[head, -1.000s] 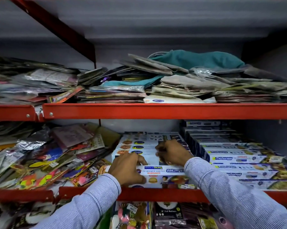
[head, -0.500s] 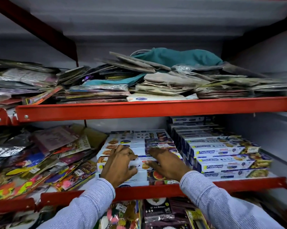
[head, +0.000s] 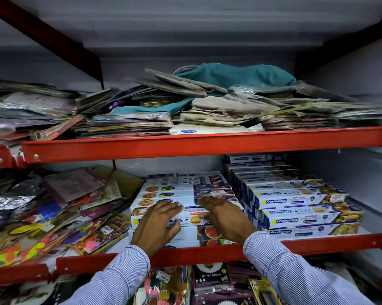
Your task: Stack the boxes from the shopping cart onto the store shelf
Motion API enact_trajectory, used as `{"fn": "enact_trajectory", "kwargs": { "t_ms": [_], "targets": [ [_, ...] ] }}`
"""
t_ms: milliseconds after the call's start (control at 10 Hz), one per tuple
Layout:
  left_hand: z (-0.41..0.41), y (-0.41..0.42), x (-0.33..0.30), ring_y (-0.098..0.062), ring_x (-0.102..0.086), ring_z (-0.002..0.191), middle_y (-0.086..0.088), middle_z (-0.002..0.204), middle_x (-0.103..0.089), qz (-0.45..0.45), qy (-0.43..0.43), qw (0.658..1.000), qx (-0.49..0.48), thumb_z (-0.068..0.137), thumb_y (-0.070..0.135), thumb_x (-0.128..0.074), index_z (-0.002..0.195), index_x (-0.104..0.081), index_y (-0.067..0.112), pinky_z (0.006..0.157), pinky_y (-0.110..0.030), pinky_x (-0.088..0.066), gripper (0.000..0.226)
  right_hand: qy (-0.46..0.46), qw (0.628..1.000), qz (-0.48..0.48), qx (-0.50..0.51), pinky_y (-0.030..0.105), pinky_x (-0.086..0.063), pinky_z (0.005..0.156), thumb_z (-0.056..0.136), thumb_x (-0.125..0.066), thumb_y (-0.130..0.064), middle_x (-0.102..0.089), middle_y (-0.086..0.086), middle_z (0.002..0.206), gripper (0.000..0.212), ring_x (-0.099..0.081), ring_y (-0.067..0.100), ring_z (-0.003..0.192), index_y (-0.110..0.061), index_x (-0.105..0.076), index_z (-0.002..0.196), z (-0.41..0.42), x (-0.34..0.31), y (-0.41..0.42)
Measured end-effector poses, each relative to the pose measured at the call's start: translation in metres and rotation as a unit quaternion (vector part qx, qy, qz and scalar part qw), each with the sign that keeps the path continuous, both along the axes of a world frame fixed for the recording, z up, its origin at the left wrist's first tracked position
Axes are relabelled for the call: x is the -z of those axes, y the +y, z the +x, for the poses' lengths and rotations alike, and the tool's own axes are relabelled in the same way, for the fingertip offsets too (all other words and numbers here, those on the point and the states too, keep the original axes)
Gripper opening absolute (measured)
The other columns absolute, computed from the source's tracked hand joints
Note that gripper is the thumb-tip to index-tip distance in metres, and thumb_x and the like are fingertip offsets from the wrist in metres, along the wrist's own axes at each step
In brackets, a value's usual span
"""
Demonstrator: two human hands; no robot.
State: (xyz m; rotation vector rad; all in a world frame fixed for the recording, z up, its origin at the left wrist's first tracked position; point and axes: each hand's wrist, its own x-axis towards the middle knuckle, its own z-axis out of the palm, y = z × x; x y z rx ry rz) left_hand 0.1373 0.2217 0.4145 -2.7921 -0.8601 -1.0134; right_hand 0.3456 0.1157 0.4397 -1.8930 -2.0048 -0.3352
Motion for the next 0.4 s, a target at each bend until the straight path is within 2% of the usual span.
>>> {"fn": "enact_trajectory", "kwargs": {
  "t_ms": [100, 200, 300, 400],
  "targets": [
    [-0.003, 0.002, 0.006, -0.016, -0.049, 0.135, 0.004, 0.144, -0.058, 0.015, 0.007, 1.0, 0.007, 0.096, 0.035, -0.06, 0.139, -0.056, 0.023, 0.116, -0.033, -0.034, 0.044, -0.012, 1.0, 0.013, -0.002, 0.033, -0.031, 0.119, 0.102, -0.043, -0.04, -0.042, 0.0, 0.155, 0.048, -0.038, 0.016, 0.144, -0.02, -0.042, 0.146, 0.003, 0.004, 0.001],
    [-0.007, 0.005, 0.013, -0.016, -0.039, 0.144, 0.004, 0.153, -0.048, 0.04, 0.021, 0.999, -0.005, 0.101, 0.039, -0.051, 0.147, -0.045, 0.025, 0.122, -0.038, -0.021, 0.049, -0.034, 0.999, 0.03, 0.005, 0.035, -0.025, 0.122, 0.103, -0.035, -0.044, -0.039, 0.0, 0.157, 0.051, -0.033, 0.016, 0.146, -0.021, -0.036, 0.149, 0.004, 0.013, 0.003],
    [-0.012, 0.005, 0.019, -0.021, -0.015, 0.154, 0.001, 0.164, -0.025, 0.096, 0.021, 0.994, -0.055, 0.104, 0.044, -0.037, 0.154, -0.029, 0.023, 0.124, -0.052, -0.006, 0.056, -0.059, 0.993, 0.088, 0.044, 0.04, -0.011, 0.127, 0.104, -0.026, -0.043, -0.025, 0.001, 0.163, 0.055, -0.017, 0.017, 0.152, -0.019, -0.025, 0.153, -0.002, 0.027, 0.005],
    [-0.009, 0.011, 0.028, -0.031, -0.002, 0.155, -0.009, 0.168, -0.008, 0.15, 0.016, 0.982, -0.116, 0.104, 0.042, -0.028, 0.157, -0.016, 0.017, 0.121, -0.065, -0.003, 0.06, -0.071, 0.983, 0.143, 0.09, 0.045, -0.005, 0.123, 0.104, -0.025, -0.04, -0.007, 0.002, 0.167, 0.059, -0.001, 0.019, 0.154, -0.016, -0.012, 0.156, -0.012, 0.048, 0.01]
  ]
}}
